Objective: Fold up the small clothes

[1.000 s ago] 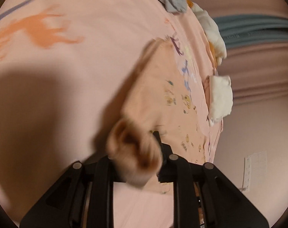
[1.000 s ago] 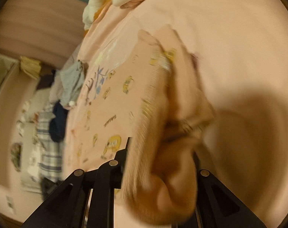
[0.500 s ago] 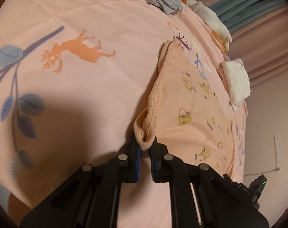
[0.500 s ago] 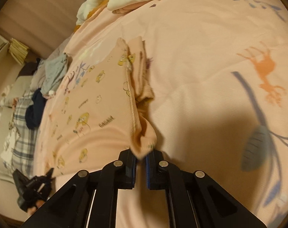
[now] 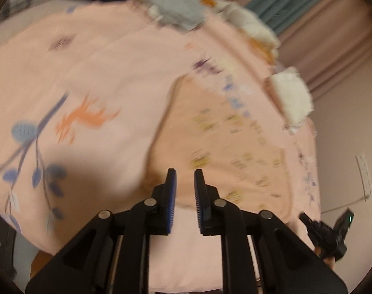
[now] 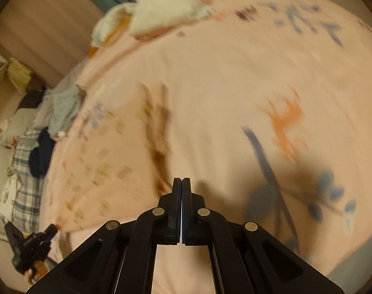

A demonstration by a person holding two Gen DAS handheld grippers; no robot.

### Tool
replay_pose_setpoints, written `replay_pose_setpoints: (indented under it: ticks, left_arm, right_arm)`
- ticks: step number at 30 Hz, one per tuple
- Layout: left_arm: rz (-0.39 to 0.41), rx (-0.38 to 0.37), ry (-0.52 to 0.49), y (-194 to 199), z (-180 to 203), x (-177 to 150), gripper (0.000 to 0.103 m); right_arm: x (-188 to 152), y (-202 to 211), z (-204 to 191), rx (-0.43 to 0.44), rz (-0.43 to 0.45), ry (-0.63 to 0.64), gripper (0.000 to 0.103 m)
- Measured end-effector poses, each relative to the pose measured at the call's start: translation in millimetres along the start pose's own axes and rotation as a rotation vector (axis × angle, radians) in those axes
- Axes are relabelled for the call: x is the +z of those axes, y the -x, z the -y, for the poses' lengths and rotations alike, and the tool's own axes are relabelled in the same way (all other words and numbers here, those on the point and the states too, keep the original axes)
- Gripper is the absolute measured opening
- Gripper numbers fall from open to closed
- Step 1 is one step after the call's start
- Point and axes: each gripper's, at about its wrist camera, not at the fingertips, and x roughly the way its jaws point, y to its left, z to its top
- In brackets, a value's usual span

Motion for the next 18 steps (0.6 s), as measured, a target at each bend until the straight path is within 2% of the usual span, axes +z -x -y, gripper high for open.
replay_pose_setpoints:
  ticks: [2, 4, 6, 8, 11, 14, 15, 16, 18]
  left_arm:
    - [0.059, 0.007, -0.062, 6.2, 19.4, 3.2, 0.024]
    - [0.09, 0.045, -0.133, -2.6, 36.1, 4.1, 0.025]
    - [0.049, 0.047, -0.146, -25.1, 41.2, 4.2, 0.024]
    - [-0.029, 0.052, -0.121, -52.5, 39.1, 4.0, 0.023]
    - [-0.095, 0.092, -0.092, -81.0, 30.5, 1.4, 0.023]
    - [-0.123, 0.095, -0.109, -89.6, 21.1, -4.5, 0.025]
    - [-0.123, 0.079, -0.128, -88.6, 19.3, -5.7, 0.026]
    - [-0.123, 0.071, -0.146, -85.4, 17.2, -6.5, 0.026]
    - [-0.128, 0.086, -0.164, -78.5, 13.4, -7.3, 0.026]
  right_arm:
    - [10.5, -5.2, -21.7, 0.018, 0.021, 0.049, 0.0]
    - [19.8, -18.3, -41.6, 0.033, 0.028, 0.094, 0.0]
    - [30.6, -40.0, -57.4, 0.048, 0.008, 0.111, 0.0]
    - [42.1, -62.7, -68.4, 0.061, -0.013, 0.121, 0.0]
    - [58.4, -94.4, -72.9, -0.028, -0.023, 0.146, 0.0]
    - [63.1, -118.6, -53.4, -0.256, -0.022, 0.161, 0.0]
    - [61.2, -121.6, -41.8, -0.289, -0.017, 0.159, 0.0]
    - [58.2, -122.2, -31.6, -0.303, -0.01, 0.155, 0.0]
    - [51.4, -113.2, -11.3, -0.263, 0.0, 0.134, 0.0]
